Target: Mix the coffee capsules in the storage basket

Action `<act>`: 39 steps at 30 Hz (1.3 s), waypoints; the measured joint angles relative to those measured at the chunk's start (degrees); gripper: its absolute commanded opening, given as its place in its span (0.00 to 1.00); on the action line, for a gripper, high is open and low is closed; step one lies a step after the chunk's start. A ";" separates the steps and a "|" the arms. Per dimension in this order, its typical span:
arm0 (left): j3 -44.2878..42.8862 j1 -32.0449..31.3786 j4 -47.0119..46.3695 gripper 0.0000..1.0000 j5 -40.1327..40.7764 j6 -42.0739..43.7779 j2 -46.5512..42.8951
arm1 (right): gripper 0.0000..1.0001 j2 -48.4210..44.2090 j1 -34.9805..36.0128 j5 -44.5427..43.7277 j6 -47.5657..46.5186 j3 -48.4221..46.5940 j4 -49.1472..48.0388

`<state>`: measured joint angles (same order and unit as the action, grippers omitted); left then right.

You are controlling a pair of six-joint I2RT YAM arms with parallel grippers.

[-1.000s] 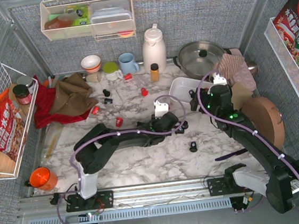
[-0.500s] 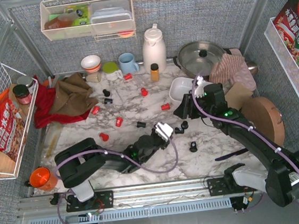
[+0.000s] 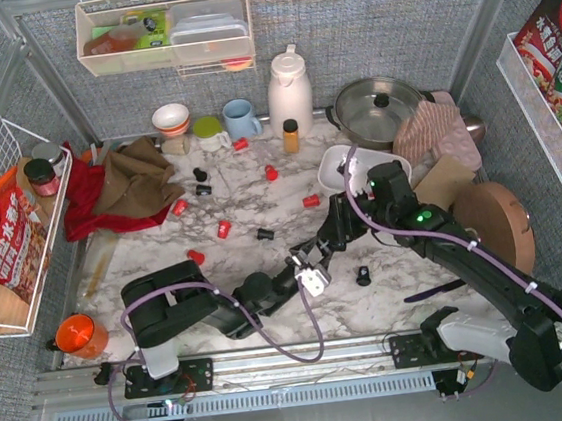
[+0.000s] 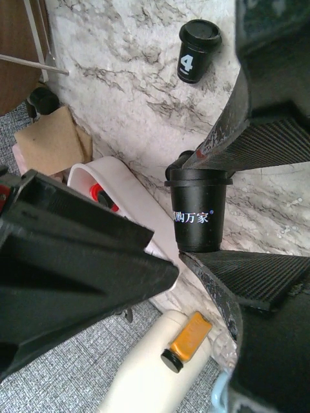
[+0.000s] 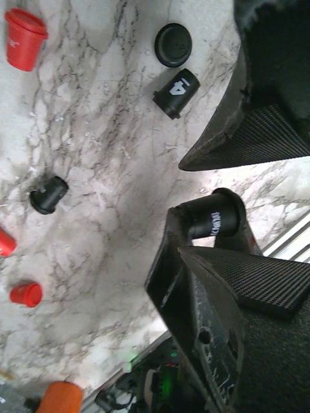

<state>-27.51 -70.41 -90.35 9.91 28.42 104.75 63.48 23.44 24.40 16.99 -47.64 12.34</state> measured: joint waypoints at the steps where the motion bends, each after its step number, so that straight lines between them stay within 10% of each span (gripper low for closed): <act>1: 0.11 0.02 -0.15 0.36 0.02 0.15 -0.07 | 0.52 -0.17 0.35 -0.46 -0.50 0.00 0.90; 20: 0.81 -0.35 -0.44 0.39 0.48 1.25 -1.46 | 0.35 3.32 6.19 -1.73 -5.09 -1.33 5.05; 26: 0.37 -0.57 -0.39 0.97 1.11 0.26 -1.27 | 0.17 2.89 6.95 -3.45 -6.14 -1.44 5.38; 39: 2.29 -1.07 -0.76 0.99 16.11 -10.14 -2.56 | 0.09 0.48 6.43 -30.56 -4.07 -1.68 2.82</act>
<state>-25.21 -71.48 -91.11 26.02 18.28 102.19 63.96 29.87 -6.15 12.93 -49.32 15.16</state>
